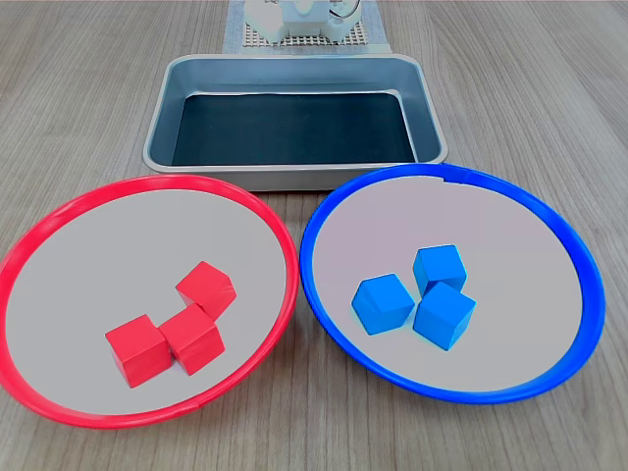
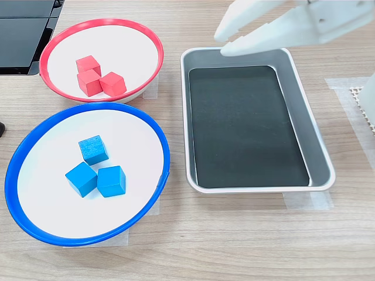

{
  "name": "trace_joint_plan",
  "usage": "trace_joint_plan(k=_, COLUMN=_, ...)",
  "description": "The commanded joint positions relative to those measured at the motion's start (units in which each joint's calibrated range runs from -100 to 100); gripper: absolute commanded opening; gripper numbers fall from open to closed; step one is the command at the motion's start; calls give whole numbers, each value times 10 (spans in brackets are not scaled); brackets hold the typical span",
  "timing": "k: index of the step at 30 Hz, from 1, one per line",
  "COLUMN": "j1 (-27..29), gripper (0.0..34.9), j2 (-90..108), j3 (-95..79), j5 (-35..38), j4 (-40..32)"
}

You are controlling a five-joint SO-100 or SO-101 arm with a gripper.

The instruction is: Relocate any misplaced blocks to their matching dishes.

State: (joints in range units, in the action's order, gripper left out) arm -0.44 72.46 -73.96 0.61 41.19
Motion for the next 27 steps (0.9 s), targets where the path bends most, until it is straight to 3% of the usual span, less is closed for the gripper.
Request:
trace_joint_plan(k=1, j1=-3, gripper=4, j2=95, j3=-64, j5=-4, j4=24)
trace_joint_plan(k=9, j1=-5, gripper=4, j2=236, j3=-162, j5=-6, j4=93)
trace_joint_plan(k=27, j1=12, gripper=4, j2=265, j3=-248, j5=-15, j4=85)
